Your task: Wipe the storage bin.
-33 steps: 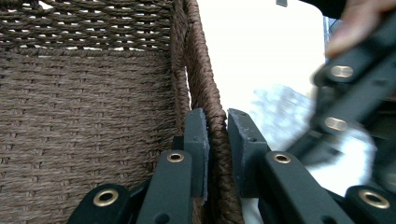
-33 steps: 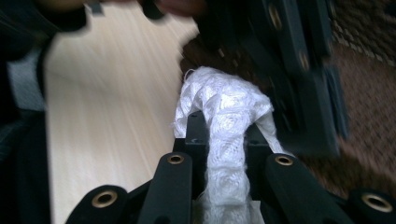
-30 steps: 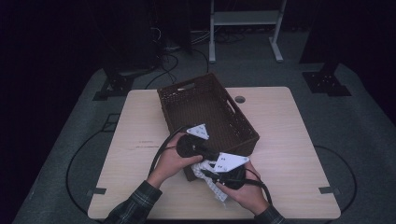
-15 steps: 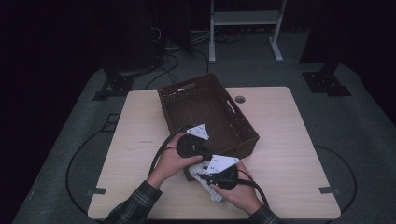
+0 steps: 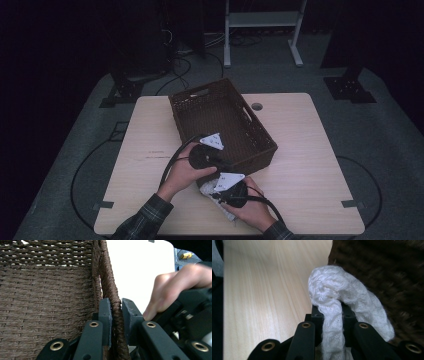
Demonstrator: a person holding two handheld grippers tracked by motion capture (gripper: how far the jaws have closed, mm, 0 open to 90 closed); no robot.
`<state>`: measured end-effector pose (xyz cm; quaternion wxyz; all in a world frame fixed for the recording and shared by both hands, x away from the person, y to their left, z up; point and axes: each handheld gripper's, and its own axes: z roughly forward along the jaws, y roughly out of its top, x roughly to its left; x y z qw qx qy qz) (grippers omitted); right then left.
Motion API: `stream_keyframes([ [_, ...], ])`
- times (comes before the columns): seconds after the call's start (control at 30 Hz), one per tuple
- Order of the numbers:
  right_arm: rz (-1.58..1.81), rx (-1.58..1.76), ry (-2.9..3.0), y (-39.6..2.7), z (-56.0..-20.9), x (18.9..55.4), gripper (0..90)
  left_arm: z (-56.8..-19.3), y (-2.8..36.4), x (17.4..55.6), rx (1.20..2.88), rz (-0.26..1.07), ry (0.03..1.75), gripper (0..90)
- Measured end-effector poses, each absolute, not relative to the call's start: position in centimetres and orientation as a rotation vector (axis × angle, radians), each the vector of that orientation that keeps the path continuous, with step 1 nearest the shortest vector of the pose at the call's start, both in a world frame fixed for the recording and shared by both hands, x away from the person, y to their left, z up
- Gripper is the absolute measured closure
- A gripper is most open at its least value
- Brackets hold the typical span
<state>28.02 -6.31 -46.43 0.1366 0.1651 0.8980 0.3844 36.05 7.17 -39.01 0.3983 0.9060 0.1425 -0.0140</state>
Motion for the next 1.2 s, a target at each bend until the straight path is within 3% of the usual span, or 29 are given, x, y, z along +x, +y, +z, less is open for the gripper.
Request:
stream_keyframes([
  [0.2,1.051,0.484,2.626,-6.1,-47.6,28.3,77.6,-39.0,7.2,36.0,2.291,-0.035,0.361,77.7],
  [0.4,1.111,0.497,2.618,-7.4,-46.5,27.6,77.5,-39.0,7.2,36.0,2.286,-0.039,0.365,77.7],
  [1.2,1.036,0.932,2.376,-21.2,-44.3,27.9,77.3,-38.8,7.5,36.3,2.264,-0.049,0.358,75.5],
])
